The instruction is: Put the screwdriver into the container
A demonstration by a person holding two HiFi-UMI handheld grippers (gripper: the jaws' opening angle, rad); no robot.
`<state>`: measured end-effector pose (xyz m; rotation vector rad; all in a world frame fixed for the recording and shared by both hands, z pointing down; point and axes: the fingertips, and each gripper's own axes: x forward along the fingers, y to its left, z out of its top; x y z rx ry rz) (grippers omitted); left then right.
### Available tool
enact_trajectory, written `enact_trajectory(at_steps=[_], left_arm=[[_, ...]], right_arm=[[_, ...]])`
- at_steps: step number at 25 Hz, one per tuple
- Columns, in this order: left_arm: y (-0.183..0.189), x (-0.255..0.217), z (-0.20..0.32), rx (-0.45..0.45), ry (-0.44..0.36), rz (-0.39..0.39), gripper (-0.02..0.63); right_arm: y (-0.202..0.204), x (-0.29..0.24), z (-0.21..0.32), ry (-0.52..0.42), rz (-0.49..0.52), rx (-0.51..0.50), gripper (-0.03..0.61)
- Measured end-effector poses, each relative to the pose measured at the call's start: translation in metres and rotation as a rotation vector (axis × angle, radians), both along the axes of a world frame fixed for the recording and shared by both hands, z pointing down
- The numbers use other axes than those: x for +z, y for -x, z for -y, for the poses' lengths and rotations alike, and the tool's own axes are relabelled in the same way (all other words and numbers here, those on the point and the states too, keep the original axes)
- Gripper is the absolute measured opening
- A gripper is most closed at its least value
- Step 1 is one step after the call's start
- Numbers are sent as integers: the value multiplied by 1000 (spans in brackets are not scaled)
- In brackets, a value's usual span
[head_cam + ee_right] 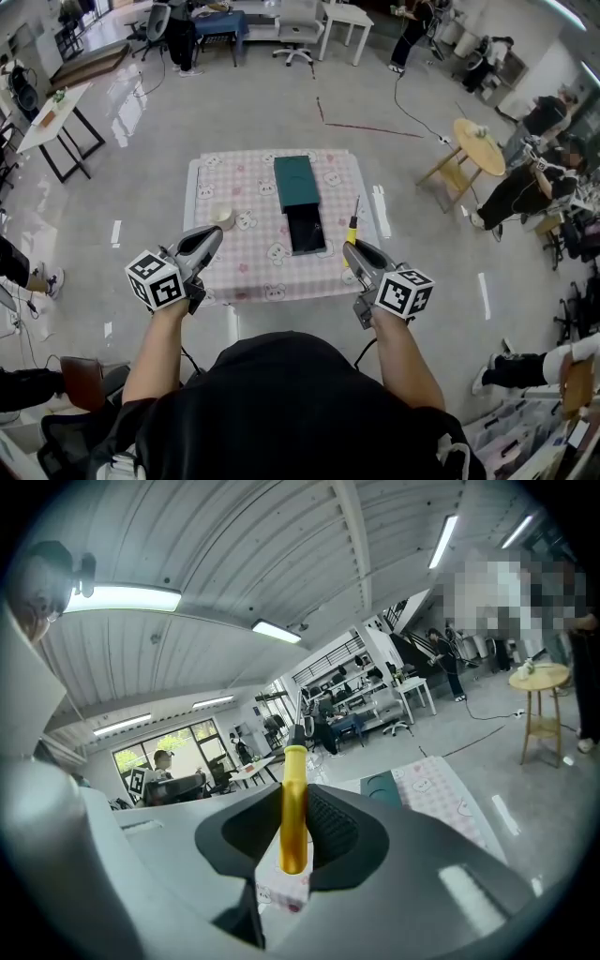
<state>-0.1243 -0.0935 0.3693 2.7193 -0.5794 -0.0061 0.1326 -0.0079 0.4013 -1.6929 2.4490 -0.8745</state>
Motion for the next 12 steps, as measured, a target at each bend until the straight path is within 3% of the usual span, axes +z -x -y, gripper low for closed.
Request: enact_trajectory(at_steps=[12], left_arm=[[10,4,8,7,12,7,0]], right_arm=[[12,5,8,20,5,-3,113]])
